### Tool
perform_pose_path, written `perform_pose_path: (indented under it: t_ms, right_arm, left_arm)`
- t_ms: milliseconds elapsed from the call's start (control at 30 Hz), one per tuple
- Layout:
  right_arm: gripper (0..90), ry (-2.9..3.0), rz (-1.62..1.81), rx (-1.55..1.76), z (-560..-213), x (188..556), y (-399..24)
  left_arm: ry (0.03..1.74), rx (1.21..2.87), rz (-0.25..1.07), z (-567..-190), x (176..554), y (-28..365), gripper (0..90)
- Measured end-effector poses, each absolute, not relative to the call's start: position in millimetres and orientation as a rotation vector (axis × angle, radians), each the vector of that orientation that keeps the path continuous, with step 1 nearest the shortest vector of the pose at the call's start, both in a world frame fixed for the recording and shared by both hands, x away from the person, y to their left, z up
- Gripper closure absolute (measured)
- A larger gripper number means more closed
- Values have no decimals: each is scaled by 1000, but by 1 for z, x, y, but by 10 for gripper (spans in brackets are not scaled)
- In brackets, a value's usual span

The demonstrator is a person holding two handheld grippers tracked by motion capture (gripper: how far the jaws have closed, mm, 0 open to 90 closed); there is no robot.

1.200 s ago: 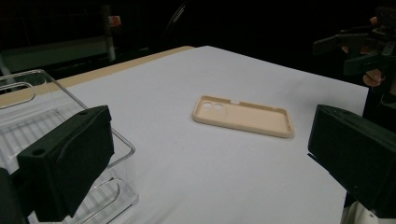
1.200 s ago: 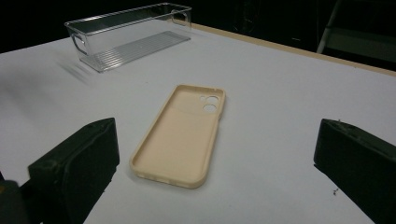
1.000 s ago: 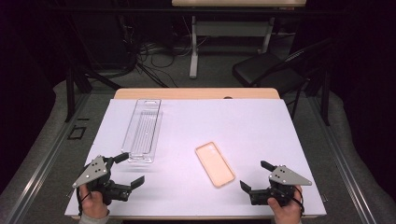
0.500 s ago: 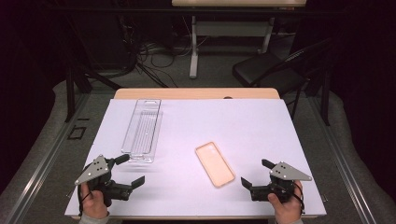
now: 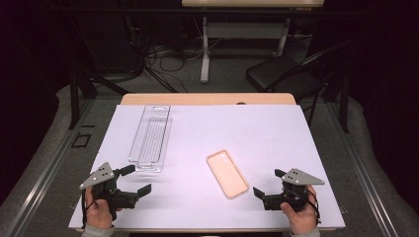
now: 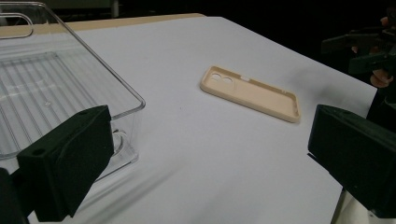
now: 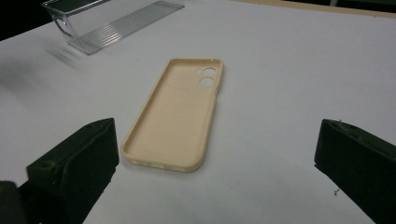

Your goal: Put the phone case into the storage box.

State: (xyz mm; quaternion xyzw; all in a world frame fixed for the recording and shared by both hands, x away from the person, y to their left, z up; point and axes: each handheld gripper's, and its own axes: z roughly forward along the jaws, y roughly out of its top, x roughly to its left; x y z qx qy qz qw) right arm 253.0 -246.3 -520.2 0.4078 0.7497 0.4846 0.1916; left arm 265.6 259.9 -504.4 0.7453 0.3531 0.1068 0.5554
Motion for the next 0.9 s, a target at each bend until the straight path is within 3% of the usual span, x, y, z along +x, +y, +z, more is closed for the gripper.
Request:
perform_pose_path:
  t_ms: [900]
  right_arm:
    - [0, 2196, 1064, 1284, -519, 267, -233]
  left_arm:
    - [1125, 1881, 277, -499, 282, 250, 5]
